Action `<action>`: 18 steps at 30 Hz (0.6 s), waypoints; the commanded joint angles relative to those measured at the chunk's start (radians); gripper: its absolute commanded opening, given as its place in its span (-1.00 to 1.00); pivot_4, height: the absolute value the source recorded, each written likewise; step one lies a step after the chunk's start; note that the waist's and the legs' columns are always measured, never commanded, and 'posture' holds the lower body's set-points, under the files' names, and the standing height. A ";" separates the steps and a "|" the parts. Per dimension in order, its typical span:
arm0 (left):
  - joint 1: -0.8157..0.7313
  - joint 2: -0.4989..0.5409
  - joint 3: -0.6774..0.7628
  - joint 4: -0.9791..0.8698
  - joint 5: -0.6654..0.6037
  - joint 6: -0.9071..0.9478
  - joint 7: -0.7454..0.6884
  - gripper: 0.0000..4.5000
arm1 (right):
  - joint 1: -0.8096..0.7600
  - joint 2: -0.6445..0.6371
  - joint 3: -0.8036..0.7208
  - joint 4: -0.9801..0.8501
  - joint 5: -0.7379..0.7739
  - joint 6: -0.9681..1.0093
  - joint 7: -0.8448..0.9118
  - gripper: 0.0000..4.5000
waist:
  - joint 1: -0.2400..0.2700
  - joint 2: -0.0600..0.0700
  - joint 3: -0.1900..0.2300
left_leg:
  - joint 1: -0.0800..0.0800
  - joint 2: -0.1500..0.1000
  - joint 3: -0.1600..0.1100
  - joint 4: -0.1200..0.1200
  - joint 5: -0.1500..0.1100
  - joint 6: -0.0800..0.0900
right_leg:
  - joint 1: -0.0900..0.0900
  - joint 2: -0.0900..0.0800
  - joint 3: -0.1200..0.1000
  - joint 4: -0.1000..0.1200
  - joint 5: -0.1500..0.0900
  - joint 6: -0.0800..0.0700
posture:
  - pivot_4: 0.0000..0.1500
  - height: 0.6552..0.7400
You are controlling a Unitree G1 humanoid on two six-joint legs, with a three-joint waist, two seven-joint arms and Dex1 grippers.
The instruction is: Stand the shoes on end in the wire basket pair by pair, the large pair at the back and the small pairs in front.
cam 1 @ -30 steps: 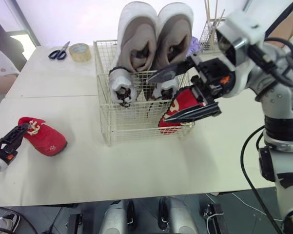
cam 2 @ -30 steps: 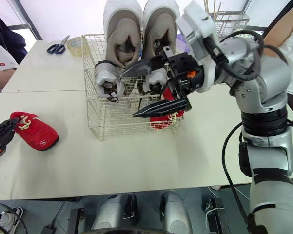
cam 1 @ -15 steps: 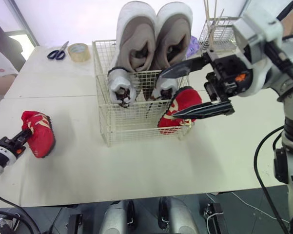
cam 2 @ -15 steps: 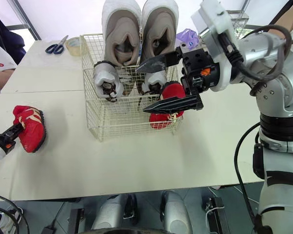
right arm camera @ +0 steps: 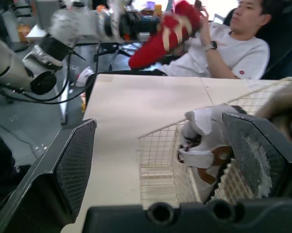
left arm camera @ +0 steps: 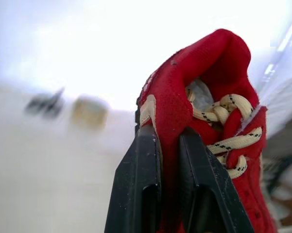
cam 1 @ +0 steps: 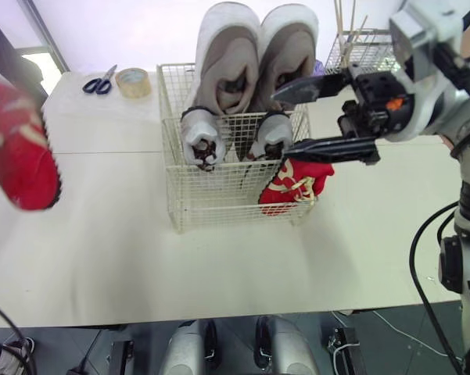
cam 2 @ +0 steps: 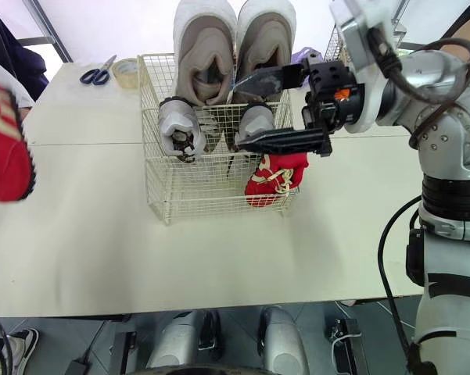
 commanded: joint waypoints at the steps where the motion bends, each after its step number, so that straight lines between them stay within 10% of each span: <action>1: -0.014 -0.035 -0.102 -0.230 -0.093 -0.080 0.133 -0.87 | -0.062 0.018 -0.002 0.046 -0.025 -0.037 0.013 1.00 | -0.003 0.001 0.000 | 0.000 0.000 0.000 0.000 0.000 0.000 | 0.000 0.000 0.000 0.000 0.000 0.001 | 1.00 1.00; 9: -0.023 -0.239 -0.466 -0.478 0.329 -0.301 0.318 -0.87 | -0.153 0.095 0.058 0.231 -0.123 -0.160 0.108 1.00 | 0.002 0.002 0.001 | 0.001 0.009 0.001 0.005 0.003 0.004 | 0.002 0.014 -0.002 0.003 0.001 0.002 | 1.00 1.00; 18: 0.021 -0.381 -0.769 -0.428 0.640 -0.499 0.216 -0.87 | -0.156 0.104 0.040 0.239 -0.142 -0.158 0.117 1.00 | 0.008 0.002 0.000 | 0.000 0.009 0.001 0.009 0.002 0.006 | 0.005 0.017 -0.003 0.001 0.001 0.002 | 1.00 1.00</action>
